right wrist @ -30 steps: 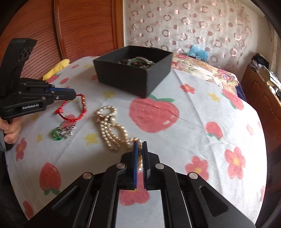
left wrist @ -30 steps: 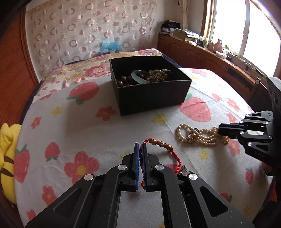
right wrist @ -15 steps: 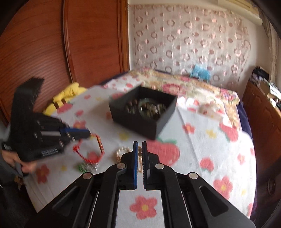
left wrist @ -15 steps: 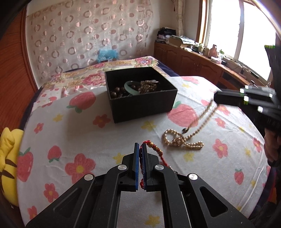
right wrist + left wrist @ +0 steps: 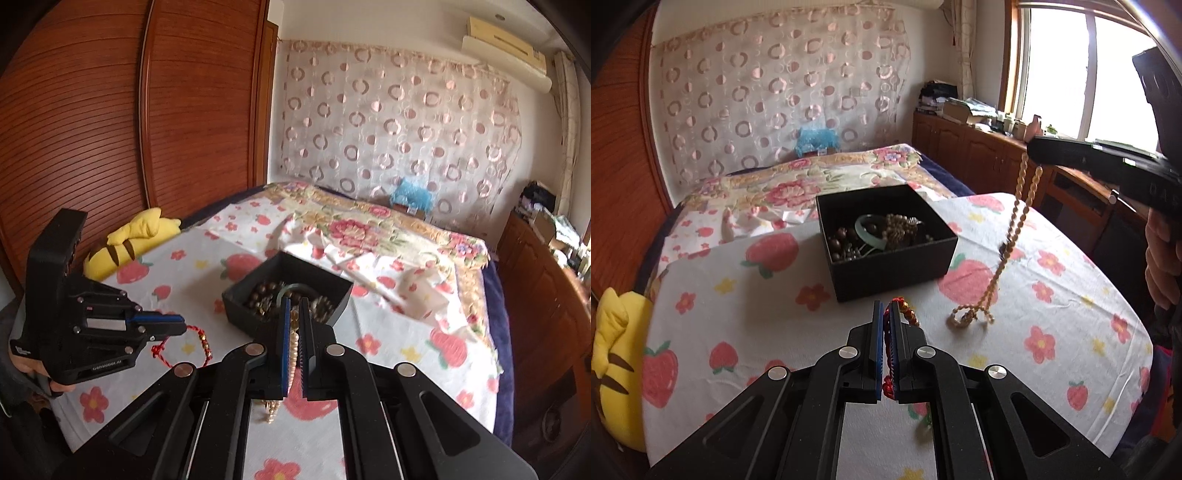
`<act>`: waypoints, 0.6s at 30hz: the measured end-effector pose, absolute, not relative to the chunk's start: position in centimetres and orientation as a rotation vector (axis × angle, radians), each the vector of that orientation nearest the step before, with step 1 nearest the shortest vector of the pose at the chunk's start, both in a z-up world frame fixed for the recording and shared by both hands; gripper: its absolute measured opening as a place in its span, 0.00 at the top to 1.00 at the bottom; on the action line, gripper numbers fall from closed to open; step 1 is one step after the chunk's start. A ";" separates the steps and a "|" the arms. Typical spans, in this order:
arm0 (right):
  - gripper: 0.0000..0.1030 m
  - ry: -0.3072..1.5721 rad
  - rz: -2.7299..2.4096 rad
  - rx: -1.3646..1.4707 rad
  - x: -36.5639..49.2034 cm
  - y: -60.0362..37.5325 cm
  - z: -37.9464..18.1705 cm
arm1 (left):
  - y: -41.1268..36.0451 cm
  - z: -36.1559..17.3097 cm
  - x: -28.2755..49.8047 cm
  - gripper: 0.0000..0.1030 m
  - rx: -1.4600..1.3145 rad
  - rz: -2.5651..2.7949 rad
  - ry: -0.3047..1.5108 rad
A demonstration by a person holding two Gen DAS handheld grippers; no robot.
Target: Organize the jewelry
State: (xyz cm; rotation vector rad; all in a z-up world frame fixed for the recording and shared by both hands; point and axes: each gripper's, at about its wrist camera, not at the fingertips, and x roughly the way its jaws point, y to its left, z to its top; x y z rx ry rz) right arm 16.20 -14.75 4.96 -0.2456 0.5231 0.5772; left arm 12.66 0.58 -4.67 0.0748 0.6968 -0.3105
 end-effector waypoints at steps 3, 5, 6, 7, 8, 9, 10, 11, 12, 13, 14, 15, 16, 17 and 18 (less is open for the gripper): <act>0.95 0.502 0.571 -0.252 16.4 -14.7 5.9 | 0.6 -4.4 12.8 0.98 0.069 -0.314 0.688; 0.95 0.491 0.568 -0.256 16.6 -14.7 6.5 | 0.5 -4.2 12.8 0.98 0.068 -0.316 0.684; 0.95 0.486 0.565 -0.260 16.8 -14.7 6.8 | 0.5 -4.2 12.8 0.98 0.069 -0.315 0.684; 0.95 0.481 0.561 -0.263 16.9 -14.7 7.1 | 0.5 -4.2 12.9 0.98 0.070 -0.315 0.683; 0.95 0.476 0.558 -0.263 17.1 -14.7 7.3 | 0.6 -4.2 12.8 0.98 0.069 -0.315 0.683; 0.95 0.472 0.557 -0.263 17.2 -14.7 7.6 | 0.6 -4.2 12.8 0.98 0.068 -0.314 0.683; 0.95 0.468 0.557 -0.262 17.3 -14.8 7.8 | 0.6 -4.1 12.9 0.98 0.067 -0.314 0.683; 0.95 0.461 0.555 -0.262 17.4 -14.8 8.2 | 0.6 -4.0 12.9 0.98 0.066 -0.313 0.681; 0.95 0.453 0.553 -0.263 17.4 -14.9 8.6 | 0.6 -3.9 13.0 0.98 0.065 -0.312 0.680; 0.95 0.445 0.553 -0.265 17.5 -14.8 8.9 | 0.6 -3.7 13.1 0.98 0.064 -0.312 0.679; 0.95 0.440 0.552 -0.266 17.5 -14.8 9.1 | 0.6 -3.6 13.2 0.98 0.064 -0.312 0.677; 0.95 0.431 0.550 -0.268 17.5 -14.8 9.5 | 0.6 -3.5 13.2 0.98 0.064 -0.312 0.675; 0.95 0.425 0.548 -0.269 17.5 -14.8 9.8 | 0.5 -3.4 13.3 0.98 0.066 -0.312 0.672; 0.95 0.417 0.548 -0.271 17.5 -14.9 10.2 | 0.5 -3.4 13.3 0.98 0.066 -0.312 0.671; 0.95 0.408 0.545 -0.272 17.5 -14.9 10.5 | 0.5 -3.2 13.4 0.98 0.067 -0.312 0.668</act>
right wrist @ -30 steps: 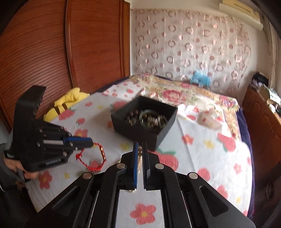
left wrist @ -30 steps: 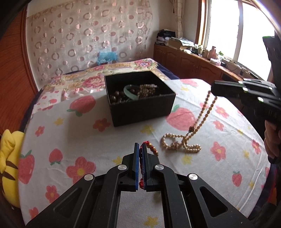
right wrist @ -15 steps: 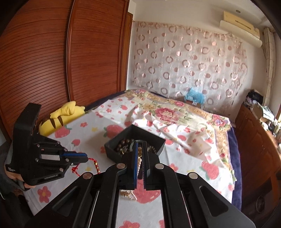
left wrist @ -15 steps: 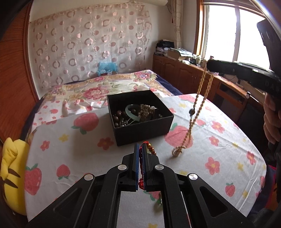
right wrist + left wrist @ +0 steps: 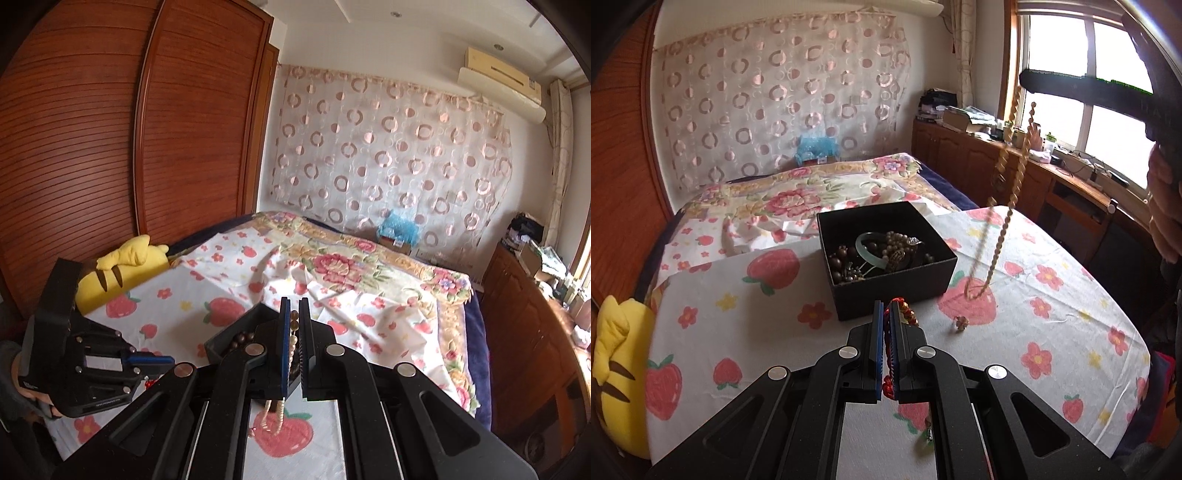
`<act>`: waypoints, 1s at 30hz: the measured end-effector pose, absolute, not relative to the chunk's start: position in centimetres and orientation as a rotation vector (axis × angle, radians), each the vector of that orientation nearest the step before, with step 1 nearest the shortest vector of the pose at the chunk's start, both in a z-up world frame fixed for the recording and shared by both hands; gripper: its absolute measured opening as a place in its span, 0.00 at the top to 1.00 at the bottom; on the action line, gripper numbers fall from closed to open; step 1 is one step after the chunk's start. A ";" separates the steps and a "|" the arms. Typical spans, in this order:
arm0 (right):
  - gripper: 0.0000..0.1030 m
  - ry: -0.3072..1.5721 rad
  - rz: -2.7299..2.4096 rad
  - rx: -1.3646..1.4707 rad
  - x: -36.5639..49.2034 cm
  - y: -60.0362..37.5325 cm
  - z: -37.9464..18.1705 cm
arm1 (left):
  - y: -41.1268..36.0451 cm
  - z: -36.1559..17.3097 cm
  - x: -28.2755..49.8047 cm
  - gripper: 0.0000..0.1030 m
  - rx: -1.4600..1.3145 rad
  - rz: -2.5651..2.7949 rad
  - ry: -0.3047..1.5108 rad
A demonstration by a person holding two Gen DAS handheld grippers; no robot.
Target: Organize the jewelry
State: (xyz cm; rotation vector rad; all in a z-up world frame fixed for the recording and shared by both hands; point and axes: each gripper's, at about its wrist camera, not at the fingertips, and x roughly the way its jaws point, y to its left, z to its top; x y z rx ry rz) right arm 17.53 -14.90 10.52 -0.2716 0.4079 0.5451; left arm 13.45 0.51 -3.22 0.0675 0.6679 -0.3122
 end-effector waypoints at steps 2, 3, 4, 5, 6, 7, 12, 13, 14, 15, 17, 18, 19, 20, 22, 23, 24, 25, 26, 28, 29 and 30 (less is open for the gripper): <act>0.95 0.395 0.543 -0.271 17.5 -14.9 11.1 | 0.4 -3.1 13.5 0.98 0.069 -0.312 0.664; 0.95 0.390 0.541 -0.273 17.5 -14.9 11.3 | 0.4 -3.0 13.5 0.98 0.069 -0.312 0.661; 0.95 0.385 0.540 -0.275 17.6 -14.9 11.6 | 0.4 -2.9 13.7 0.98 0.070 -0.313 0.658; 0.95 0.380 0.538 -0.279 17.6 -14.8 11.8 | 0.4 -2.7 13.7 0.98 0.070 -0.312 0.654; 0.95 0.377 0.536 -0.283 17.7 -14.7 12.0 | 0.4 -2.6 13.8 0.98 0.071 -0.312 0.651; 0.95 0.375 0.534 -0.288 17.8 -14.6 12.1 | 0.4 -2.5 13.9 0.98 0.072 -0.310 0.647; 0.95 0.372 0.533 -0.289 18.3 -14.4 12.3 | 0.5 -1.3 14.8 0.98 0.076 -0.302 0.619; 0.95 0.371 0.533 -0.289 18.3 -14.4 12.3 | 0.6 -1.0 15.1 0.98 0.075 -0.300 0.613; 0.95 0.367 0.535 -0.288 18.5 -14.3 12.5 | 0.7 -0.7 15.4 0.98 0.073 -0.298 0.608; 0.95 0.363 0.535 -0.288 18.7 -14.2 12.7 | 0.7 -0.6 15.6 0.98 0.073 -0.297 0.604; 0.95 0.354 0.535 -0.288 19.4 -14.1 13.3 | 0.9 0.0 16.3 0.98 0.071 -0.293 0.593; 0.95 0.348 0.536 -0.286 19.7 -14.0 13.6 | 1.0 0.1 16.6 0.98 0.069 -0.292 0.591; 0.95 0.345 0.536 -0.285 20.1 -14.0 13.8 | 1.1 0.3 17.0 0.98 0.066 -0.291 0.588; 0.95 0.339 0.536 -0.284 20.5 -13.9 14.0 | 1.1 0.4 17.4 0.98 0.063 -0.290 0.588; 0.95 0.332 0.537 -0.282 21.2 -13.8 14.3 | 1.3 0.4 18.0 0.98 0.059 -0.287 0.588; 0.95 0.328 0.538 -0.282 21.7 -13.6 14.5 | 1.3 0.4 18.3 0.98 0.058 -0.285 0.589; 0.95 0.326 0.538 -0.282 22.1 -13.5 14.5 | 1.3 0.4 18.8 0.98 0.059 -0.283 0.590; 0.95 0.324 0.538 -0.281 22.4 -13.5 14.6 | 1.3 0.3 19.1 0.98 0.060 -0.280 0.591; 0.95 0.322 0.539 -0.279 22.9 -13.3 14.5 | 1.3 0.2 19.5 0.98 0.060 -0.278 0.594; 0.95 0.325 0.539 -0.280 22.9 -13.3 14.6 | 1.3 0.0 20.0 0.98 0.061 -0.276 0.600; 0.95 0.328 0.541 -0.278 23.3 -13.2 14.5 | 1.2 -0.1 20.3 0.98 0.063 -0.274 0.604; 0.95 0.333 0.544 -0.276 23.8 -13.0 14.4 | 1.2 -0.3 20.6 0.98 0.063 -0.272 0.608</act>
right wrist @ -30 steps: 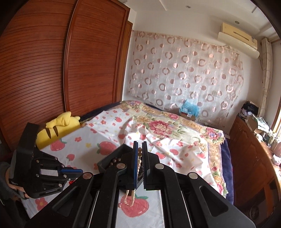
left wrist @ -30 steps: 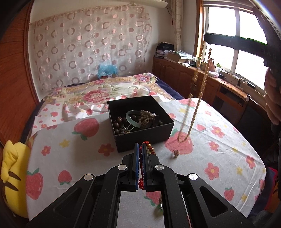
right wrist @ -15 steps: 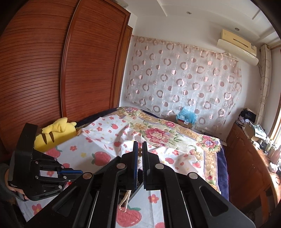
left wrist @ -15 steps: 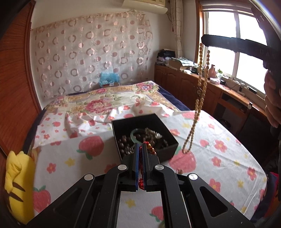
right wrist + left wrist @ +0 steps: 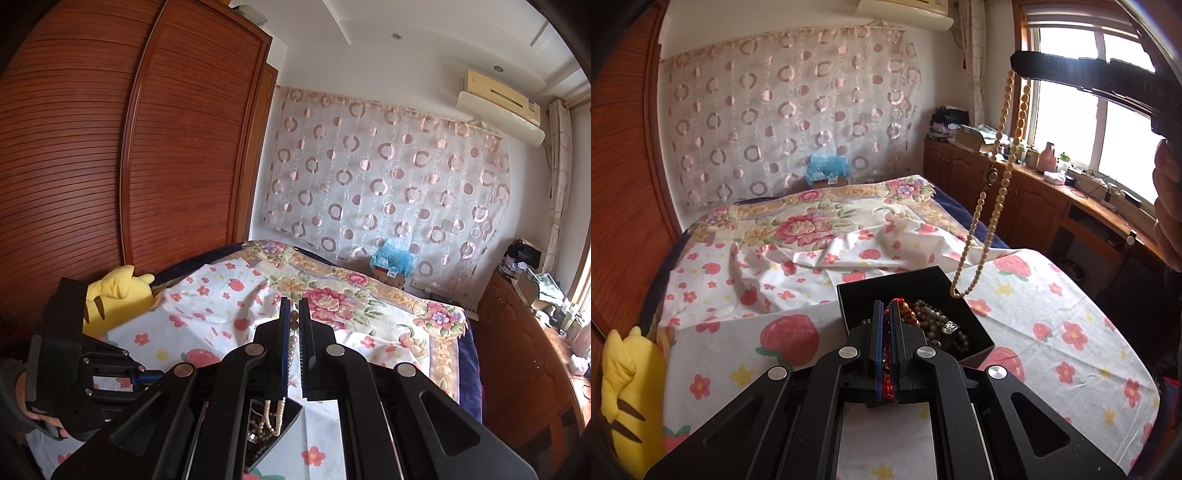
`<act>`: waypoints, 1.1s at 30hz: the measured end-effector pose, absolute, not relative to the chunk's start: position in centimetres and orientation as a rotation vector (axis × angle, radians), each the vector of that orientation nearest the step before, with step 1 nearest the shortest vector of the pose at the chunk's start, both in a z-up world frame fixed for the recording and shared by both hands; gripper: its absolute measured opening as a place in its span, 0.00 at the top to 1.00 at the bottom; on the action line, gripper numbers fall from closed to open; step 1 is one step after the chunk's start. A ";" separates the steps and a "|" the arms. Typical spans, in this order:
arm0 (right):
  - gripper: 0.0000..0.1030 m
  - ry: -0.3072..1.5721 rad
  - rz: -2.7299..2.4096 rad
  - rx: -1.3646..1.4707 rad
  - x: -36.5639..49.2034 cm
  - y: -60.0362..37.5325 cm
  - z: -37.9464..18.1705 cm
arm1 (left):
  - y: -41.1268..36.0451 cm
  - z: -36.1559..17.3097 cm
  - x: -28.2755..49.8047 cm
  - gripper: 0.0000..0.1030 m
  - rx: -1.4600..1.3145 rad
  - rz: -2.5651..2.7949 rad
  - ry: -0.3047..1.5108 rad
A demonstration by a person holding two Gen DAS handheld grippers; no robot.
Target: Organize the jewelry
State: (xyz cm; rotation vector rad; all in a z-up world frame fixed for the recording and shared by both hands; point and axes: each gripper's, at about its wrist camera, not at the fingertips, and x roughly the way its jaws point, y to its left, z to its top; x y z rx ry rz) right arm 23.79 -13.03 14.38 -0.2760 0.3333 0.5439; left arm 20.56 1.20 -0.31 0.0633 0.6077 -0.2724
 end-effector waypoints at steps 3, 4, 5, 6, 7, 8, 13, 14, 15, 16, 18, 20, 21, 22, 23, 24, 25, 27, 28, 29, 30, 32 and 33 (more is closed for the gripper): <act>0.95 0.360 0.552 -0.277 25.3 -12.5 13.5 | 1.1 -0.7 21.3 0.98 0.065 -0.268 0.619; 0.95 0.375 0.559 -0.275 25.9 -12.4 12.9 | 1.1 -0.9 21.5 0.98 0.065 -0.267 0.623; 0.95 0.387 0.564 -0.274 26.3 -12.2 12.3 | 1.1 -1.1 21.6 0.98 0.065 -0.267 0.626; 0.95 0.402 0.570 -0.274 26.7 -12.0 11.8 | 1.1 -1.2 21.9 0.98 0.066 -0.266 0.631; 0.95 0.413 0.573 -0.273 27.0 -11.9 11.2 | 1.1 -1.3 22.1 0.98 0.066 -0.265 0.634; 0.95 0.428 0.578 -0.272 27.4 -11.8 10.5 | 1.1 -1.5 22.3 0.98 0.068 -0.265 0.638; 0.95 0.483 0.600 -0.258 28.5 -11.5 7.6 | 0.7 -2.2 23.4 0.98 0.079 -0.262 0.656; 0.95 0.489 0.605 -0.255 28.3 -11.5 7.1 | 0.7 -2.3 23.6 0.98 0.080 -0.262 0.659; 0.95 0.495 0.611 -0.256 28.4 -11.3 6.7 | 0.6 -2.4 23.8 0.98 0.082 -0.262 0.662; 0.95 0.498 0.614 -0.258 28.2 -11.3 6.3 | 0.6 -2.5 24.0 0.98 0.084 -0.261 0.664; 0.95 0.509 0.623 -0.259 28.3 -11.0 5.5 | 0.5 -2.6 24.3 0.98 0.086 -0.261 0.667; 0.95 0.523 0.631 -0.255 28.5 -10.8 4.9 | 0.4 -2.7 24.6 0.98 0.086 -0.259 0.670; 0.95 0.531 0.636 -0.251 28.6 -10.8 4.5 | 0.4 -2.8 24.7 0.98 0.086 -0.258 0.672; 0.95 0.536 0.640 -0.247 28.5 -10.8 4.2 | 0.4 -2.9 24.9 0.98 0.086 -0.258 0.673; 0.95 0.544 0.641 -0.243 28.6 -10.7 3.9 | 0.4 -3.0 24.9 0.98 0.086 -0.257 0.675; 0.95 0.549 0.638 -0.242 28.7 -10.7 3.6 | 0.4 -3.0 25.0 0.98 0.085 -0.256 0.676; 0.95 0.552 0.638 -0.241 28.8 -10.8 3.4 | 0.4 -3.0 25.1 0.98 0.084 -0.255 0.678; 0.95 0.559 0.638 -0.235 28.8 -11.0 3.0 | 0.3 -3.1 25.3 0.98 0.083 -0.254 0.679; 0.94 0.560 0.637 -0.234 28.7 -11.0 2.8 | 0.3 -3.1 25.3 0.98 0.084 -0.252 0.679; 0.94 0.559 0.632 -0.232 28.7 -11.1 2.7 | 0.4 -3.1 25.3 0.98 0.082 -0.250 0.678; 0.93 0.560 0.630 -0.228 28.6 -11.3 2.6 | 0.4 -3.2 25.4 0.97 0.078 -0.248 0.682; 0.93 0.563 0.625 -0.220 28.4 -11.8 2.5 | 0.7 -3.3 25.4 0.96 0.068 -0.246 0.687; 0.92 0.565 0.623 -0.218 28.2 -11.9 2.4 | 0.8 -3.3 25.3 0.93 0.066 -0.245 0.688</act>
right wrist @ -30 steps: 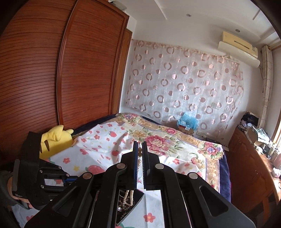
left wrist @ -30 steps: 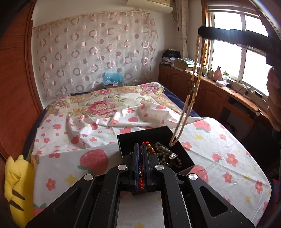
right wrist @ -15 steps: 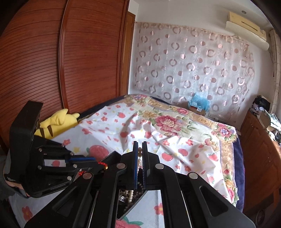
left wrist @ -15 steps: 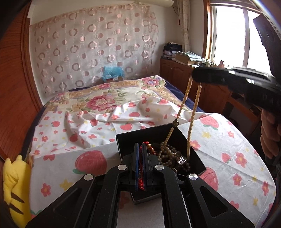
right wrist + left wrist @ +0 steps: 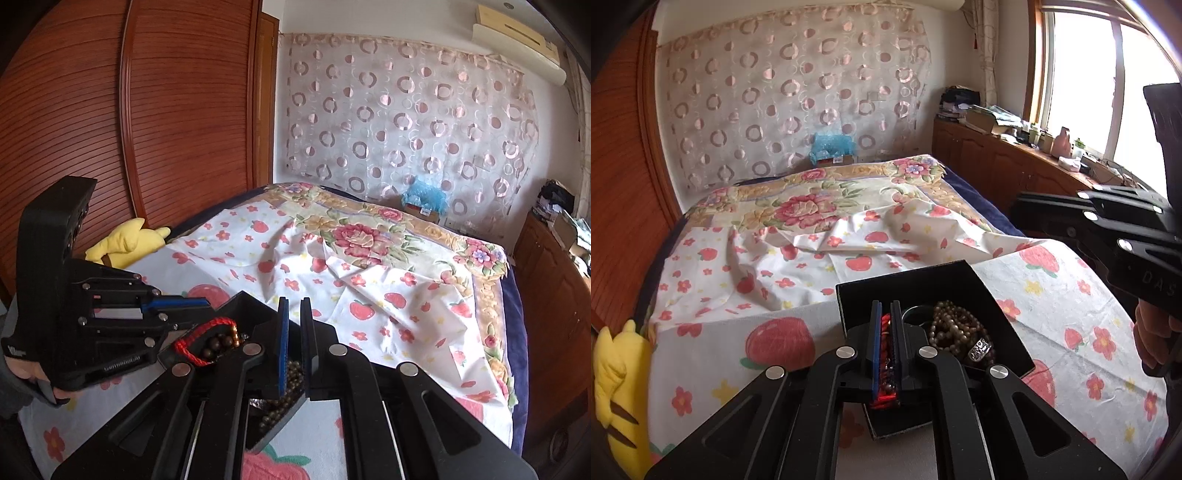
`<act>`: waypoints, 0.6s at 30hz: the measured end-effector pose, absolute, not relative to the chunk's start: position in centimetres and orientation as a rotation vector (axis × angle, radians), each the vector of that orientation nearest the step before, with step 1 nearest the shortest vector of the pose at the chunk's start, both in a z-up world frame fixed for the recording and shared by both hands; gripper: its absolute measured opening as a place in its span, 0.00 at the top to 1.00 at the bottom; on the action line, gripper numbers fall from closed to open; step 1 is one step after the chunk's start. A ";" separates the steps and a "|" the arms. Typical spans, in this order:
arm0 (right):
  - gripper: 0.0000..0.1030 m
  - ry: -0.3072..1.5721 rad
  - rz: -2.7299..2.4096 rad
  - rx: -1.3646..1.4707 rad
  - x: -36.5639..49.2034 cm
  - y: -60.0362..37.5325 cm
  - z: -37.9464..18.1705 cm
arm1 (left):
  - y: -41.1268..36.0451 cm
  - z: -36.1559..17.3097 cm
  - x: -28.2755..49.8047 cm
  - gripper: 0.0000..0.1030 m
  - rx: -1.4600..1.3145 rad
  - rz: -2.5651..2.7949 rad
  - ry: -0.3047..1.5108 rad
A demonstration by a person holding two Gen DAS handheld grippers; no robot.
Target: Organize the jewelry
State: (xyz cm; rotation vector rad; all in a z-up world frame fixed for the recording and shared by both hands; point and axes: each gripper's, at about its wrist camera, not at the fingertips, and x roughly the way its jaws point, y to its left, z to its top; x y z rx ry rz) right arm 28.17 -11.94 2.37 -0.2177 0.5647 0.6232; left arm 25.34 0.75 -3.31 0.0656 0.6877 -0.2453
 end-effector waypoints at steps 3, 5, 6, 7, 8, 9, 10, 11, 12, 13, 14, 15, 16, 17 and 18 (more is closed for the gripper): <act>0.92 0.575 0.619 -0.213 27.4 -12.6 1.9 | 1.0 -3.2 24.8 0.78 0.062 -0.244 0.680; 0.92 0.581 0.613 -0.211 26.6 -12.9 1.4 | 1.0 -3.2 24.5 0.78 0.061 -0.246 0.677; 0.92 0.584 0.612 -0.207 26.2 -13.1 1.2 | 0.9 -3.1 24.3 0.76 0.061 -0.245 0.677; 0.92 0.588 0.613 -0.201 25.8 -13.3 1.0 | 0.9 -3.1 24.3 0.72 0.061 -0.242 0.676; 0.92 0.591 0.614 -0.197 25.5 -13.5 0.8 | 0.9 -3.1 24.1 0.70 0.061 -0.241 0.675; 0.91 0.596 0.614 -0.195 25.0 -13.6 0.6 | 1.0 -3.0 23.8 0.67 0.061 -0.242 0.672; 0.89 0.603 0.614 -0.194 24.4 -13.7 0.2 | 1.1 -2.9 23.3 0.64 0.060 -0.244 0.671; 0.85 0.609 0.615 -0.190 24.2 -13.9 0.0 | 1.1 -2.9 23.0 0.62 0.057 -0.246 0.672; 0.83 0.617 0.614 -0.185 23.6 -14.2 -0.4 | 1.3 -3.0 22.2 0.60 0.051 -0.255 0.678; 0.82 0.619 0.609 -0.185 23.2 -14.4 -0.6 | 1.3 -3.0 21.9 0.60 0.048 -0.261 0.684; 0.82 0.626 0.604 -0.186 22.5 -14.6 -1.1 | 1.4 -3.1 21.2 0.60 0.047 -0.267 0.689; 0.82 0.635 0.603 -0.186 22.2 -14.8 -1.4 | 1.5 -3.3 20.4 0.60 0.046 -0.270 0.694; 0.82 0.650 0.604 -0.187 21.7 -15.0 -2.0 | 1.6 -3.5 19.9 0.60 0.044 -0.273 0.702; 0.82 0.660 0.605 -0.188 21.3 -15.1 -2.4 | 1.6 -3.7 19.5 0.60 0.043 -0.275 0.709; 0.82 0.673 0.604 -0.190 21.0 -15.2 -2.9 | 1.7 -4.0 18.9 0.60 0.045 -0.277 0.719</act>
